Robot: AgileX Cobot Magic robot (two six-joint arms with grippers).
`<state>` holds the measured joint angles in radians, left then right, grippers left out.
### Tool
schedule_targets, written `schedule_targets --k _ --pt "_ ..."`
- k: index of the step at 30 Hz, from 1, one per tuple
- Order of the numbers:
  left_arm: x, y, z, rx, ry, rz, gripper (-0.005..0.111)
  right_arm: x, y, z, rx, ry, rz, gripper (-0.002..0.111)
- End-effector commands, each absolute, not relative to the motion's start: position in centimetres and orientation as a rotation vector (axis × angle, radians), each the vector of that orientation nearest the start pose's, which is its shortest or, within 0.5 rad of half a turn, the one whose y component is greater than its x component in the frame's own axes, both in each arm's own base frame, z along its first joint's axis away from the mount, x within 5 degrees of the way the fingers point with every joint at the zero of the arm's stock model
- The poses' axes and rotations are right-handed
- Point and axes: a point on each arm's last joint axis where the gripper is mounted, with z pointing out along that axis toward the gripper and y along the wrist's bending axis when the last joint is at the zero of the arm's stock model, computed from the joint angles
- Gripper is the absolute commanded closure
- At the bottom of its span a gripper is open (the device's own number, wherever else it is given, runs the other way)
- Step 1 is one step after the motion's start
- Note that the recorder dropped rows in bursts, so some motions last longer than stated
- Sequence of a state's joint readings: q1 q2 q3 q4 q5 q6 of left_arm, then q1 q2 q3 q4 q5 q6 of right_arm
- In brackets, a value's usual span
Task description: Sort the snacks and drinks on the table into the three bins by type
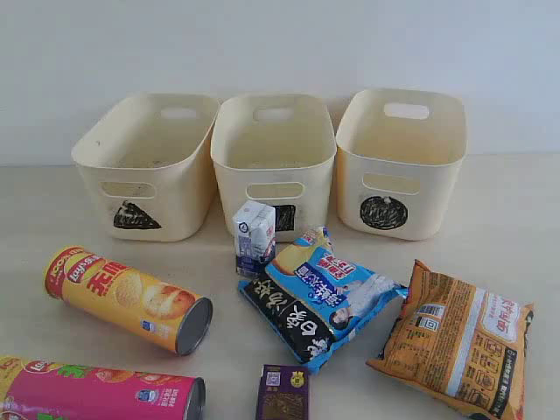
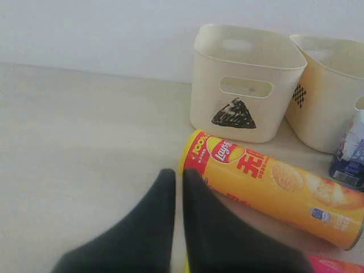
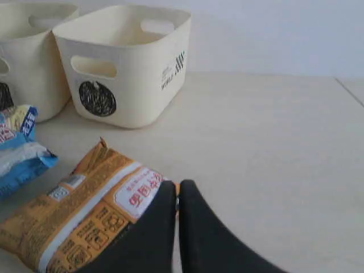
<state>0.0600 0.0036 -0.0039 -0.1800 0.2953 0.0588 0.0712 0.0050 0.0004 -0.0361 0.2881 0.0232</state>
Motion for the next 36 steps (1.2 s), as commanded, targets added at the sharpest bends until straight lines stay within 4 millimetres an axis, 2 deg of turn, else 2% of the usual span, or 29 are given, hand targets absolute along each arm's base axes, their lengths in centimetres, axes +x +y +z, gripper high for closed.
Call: schedule_targets --k 1,6,10,11,14,20,22,25,29,36 --pt "5.5 -0.1 18.7 -0.121 1.767 -0.086 0.103 5.6 0.4 20.8 -0.067 1.537 0.037 0.108" --pt "5.5 -0.1 18.7 -0.121 1.767 -0.086 0.103 4.9 0.4 24.1 -0.01 1.168 0.129 0.108" --pt "5.5 -0.1 18.7 -0.121 1.767 -0.086 0.103 3.8 0.4 26.0 0.166 0.927 0.484 0.108" --pt "5.5 -0.1 18.7 -0.121 1.767 -0.086 0.103 3.6 0.2 26.3 0.183 0.872 0.515 0.108" --pt "5.5 -0.2 18.7 -0.12 1.768 -0.088 0.103 3.2 -0.1 27.8 0.208 0.791 0.523 0.108" --pt "5.5 -0.2 18.7 -0.12 1.768 -0.088 0.103 3.8 -0.1 33.7 0.171 0.754 0.434 0.108" --pt "5.5 -0.2 18.7 -0.12 1.768 -0.088 0.103 4.5 -0.1 35.4 0.153 0.76 0.394 0.108" --pt "5.5 -0.2 18.7 -0.12 1.768 -0.088 0.103 6.5 0.1 36.7 0.124 0.814 0.305 0.108" --pt "5.5 -0.2 18.7 -0.12 1.768 -0.088 0.103 9.9 0.3 36.9 0.134 0.942 0.296 0.108" --pt "5.5 -0.2 18.7 -0.12 1.768 -0.088 0.103 17.3 1.1 35.3 0.137 1.553 0.236 0.108"
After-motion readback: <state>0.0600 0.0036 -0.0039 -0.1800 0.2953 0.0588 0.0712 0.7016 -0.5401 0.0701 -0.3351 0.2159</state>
